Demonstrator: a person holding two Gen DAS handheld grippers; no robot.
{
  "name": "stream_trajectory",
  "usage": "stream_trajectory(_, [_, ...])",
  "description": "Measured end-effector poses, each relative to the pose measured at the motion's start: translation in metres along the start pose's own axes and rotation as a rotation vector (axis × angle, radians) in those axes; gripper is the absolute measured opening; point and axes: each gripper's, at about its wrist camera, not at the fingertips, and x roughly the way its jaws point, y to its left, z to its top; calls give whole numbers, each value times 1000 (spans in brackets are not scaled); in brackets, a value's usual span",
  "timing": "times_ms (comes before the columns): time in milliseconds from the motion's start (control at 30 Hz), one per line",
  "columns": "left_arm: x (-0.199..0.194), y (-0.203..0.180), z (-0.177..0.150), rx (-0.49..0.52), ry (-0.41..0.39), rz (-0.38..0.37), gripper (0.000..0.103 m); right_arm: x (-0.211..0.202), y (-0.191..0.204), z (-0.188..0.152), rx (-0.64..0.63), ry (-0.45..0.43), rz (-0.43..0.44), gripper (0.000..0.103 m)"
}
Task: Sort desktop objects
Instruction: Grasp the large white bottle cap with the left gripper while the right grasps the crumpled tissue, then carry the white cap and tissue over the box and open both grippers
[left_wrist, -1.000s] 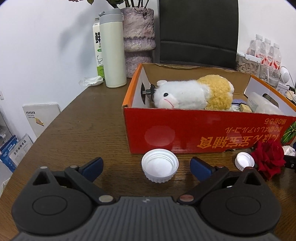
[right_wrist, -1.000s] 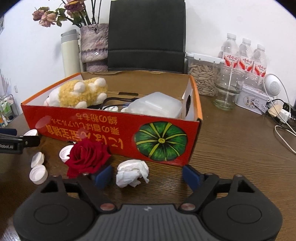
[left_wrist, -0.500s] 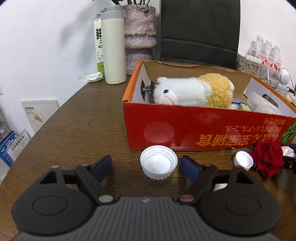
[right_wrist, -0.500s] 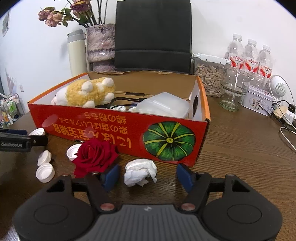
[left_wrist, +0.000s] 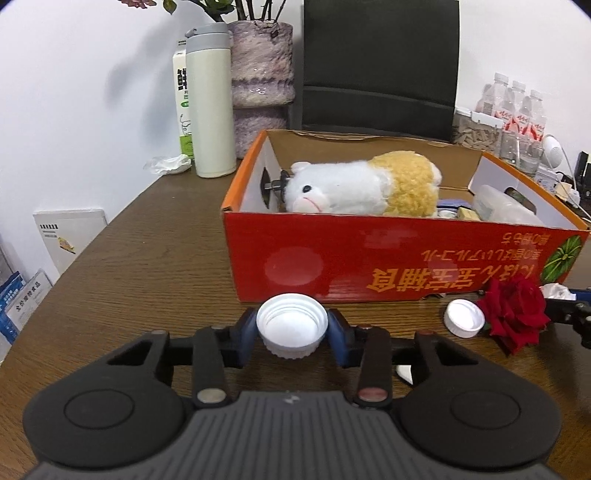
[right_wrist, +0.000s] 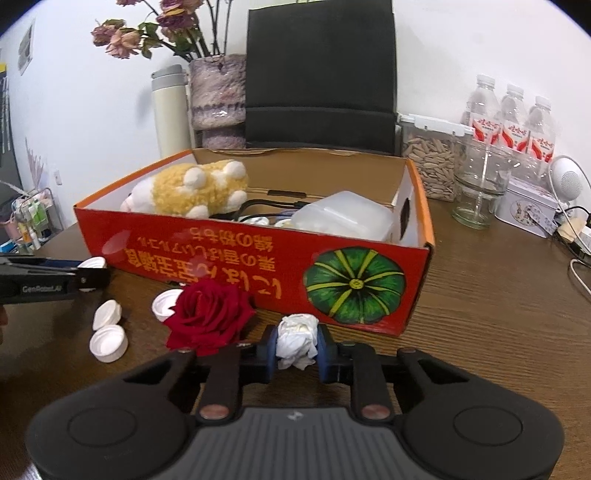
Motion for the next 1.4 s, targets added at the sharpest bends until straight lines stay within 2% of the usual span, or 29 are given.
stream_trajectory(333, [-24,-3,1,-21,-75,16,41,-19,12,1,-19,-74,-9,19])
stream_trajectory(533, [-56,-15,8,-9,-177,-21,41,-43,19,12,-16,-147,8,19])
stream_trajectory(733, [-75,-38,36,20,-280,-57,41,-59,20,37,9,-243,-2,19])
stream_trajectory(900, [-67,-58,63,17,-331,-82,41,-51,16,58,41,-284,-7,19])
stream_trajectory(1067, [-50,-71,80,3,-354,-94,41,-30,5,72,72,-288,-17,19])
stream_trajectory(1400, [-7,-81,98,35,-339,-64,41,19,-8,90,61,-237,-34,19])
